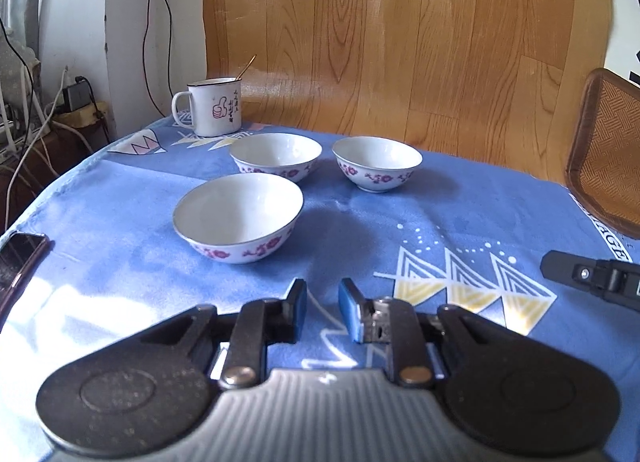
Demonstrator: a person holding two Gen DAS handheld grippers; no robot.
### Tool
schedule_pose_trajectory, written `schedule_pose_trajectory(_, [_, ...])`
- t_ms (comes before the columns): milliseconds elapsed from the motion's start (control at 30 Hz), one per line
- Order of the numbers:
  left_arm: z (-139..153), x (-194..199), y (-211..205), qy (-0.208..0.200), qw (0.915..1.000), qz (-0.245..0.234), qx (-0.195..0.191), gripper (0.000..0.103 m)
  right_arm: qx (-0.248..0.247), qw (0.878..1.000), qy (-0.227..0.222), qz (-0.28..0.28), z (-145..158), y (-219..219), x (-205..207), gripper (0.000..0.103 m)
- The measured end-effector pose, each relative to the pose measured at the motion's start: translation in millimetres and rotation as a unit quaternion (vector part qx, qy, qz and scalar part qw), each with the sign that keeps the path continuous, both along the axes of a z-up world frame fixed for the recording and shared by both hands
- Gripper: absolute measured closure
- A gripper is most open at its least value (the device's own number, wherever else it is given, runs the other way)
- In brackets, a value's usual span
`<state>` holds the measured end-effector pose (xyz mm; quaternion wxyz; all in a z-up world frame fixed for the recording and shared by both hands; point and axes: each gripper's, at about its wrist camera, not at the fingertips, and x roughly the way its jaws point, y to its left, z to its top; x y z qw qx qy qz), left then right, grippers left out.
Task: Organize plates and bowls
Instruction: 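Bring both open tools back toward the white bowls, then grip a white bowl rim with the right tool while the left tool reaches another bowl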
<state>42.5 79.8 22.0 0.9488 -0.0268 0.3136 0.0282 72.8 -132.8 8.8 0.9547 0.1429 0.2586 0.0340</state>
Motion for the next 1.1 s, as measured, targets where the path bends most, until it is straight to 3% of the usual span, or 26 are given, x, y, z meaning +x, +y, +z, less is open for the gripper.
schedule_pose_trajectory(267, [-6.8, 13.0, 13.2, 0.001, 1.0000, 0.009, -0.005, 0.082, -0.006, 1.000, 0.008, 0.017, -2.0, 10.6, 10.9, 0.072])
schedule_pose_trajectory(500, [-13.2, 18.9, 10.5, -0.007, 0.9999, 0.005, 0.014, 0.074, 0.012, 1.000, 0.002, 0.024, 5.5, 20.2, 42.9, 0.072])
schedule_pose_trajectory(833, [-14.0, 19.8, 15.3, -0.010, 0.9999, 0.003, -0.001, 0.074, 0.028, 0.999, 0.019, 0.016, 12.5, 23.5, 96.5, 0.072])
schedule_pose_trajectory(1100, [-13.7, 19.3, 21.3, -0.015, 0.9996, 0.002, -0.023, 0.074, 0.039, 0.997, 0.072, 0.003, 14.7, 16.3, 149.4, 0.072])
